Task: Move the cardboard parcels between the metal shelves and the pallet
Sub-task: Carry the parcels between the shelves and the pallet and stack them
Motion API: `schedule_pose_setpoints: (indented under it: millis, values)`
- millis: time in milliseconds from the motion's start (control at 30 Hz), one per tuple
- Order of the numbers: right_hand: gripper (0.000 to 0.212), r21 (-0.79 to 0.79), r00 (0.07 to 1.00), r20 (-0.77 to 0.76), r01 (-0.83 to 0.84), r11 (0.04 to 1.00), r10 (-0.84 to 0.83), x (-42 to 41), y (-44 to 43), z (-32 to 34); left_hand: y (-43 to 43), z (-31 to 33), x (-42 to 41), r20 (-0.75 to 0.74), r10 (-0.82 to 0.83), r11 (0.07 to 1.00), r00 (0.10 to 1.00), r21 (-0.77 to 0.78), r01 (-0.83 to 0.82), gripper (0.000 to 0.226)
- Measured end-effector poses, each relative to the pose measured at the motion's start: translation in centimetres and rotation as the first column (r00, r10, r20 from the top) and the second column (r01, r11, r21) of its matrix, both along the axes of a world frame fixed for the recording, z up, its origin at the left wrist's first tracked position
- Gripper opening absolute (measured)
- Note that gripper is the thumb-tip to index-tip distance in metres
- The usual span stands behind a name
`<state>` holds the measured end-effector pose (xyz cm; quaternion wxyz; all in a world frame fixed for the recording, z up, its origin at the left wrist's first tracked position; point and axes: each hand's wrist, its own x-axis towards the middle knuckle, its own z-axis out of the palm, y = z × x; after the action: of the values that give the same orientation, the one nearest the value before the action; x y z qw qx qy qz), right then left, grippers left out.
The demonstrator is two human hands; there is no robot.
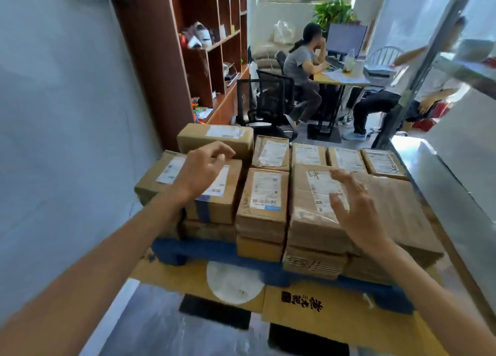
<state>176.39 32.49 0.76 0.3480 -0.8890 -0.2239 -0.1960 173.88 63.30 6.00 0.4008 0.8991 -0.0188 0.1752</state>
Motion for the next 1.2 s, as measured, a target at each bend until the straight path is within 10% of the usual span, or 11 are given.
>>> schedule_pose_setpoints:
  millis: [667, 1200]
  values:
    - [0.029, -0.141, 0.916, -0.223, -0.369, 0.919, 0.334, 4.0, 22.5, 0.1, 21.5, -6.0, -5.4, -0.195, 0.422, 0.869, 0.885, -0.192, -0.456, 0.024]
    - [0.082, -0.500, 0.746, -0.664, -0.501, 0.707, 0.059, 12.5, 28.7, -4.7, 25.8, -13.3, 6.6, -0.851, -0.178, 0.760, 0.495, -0.438, -0.480, 0.100]
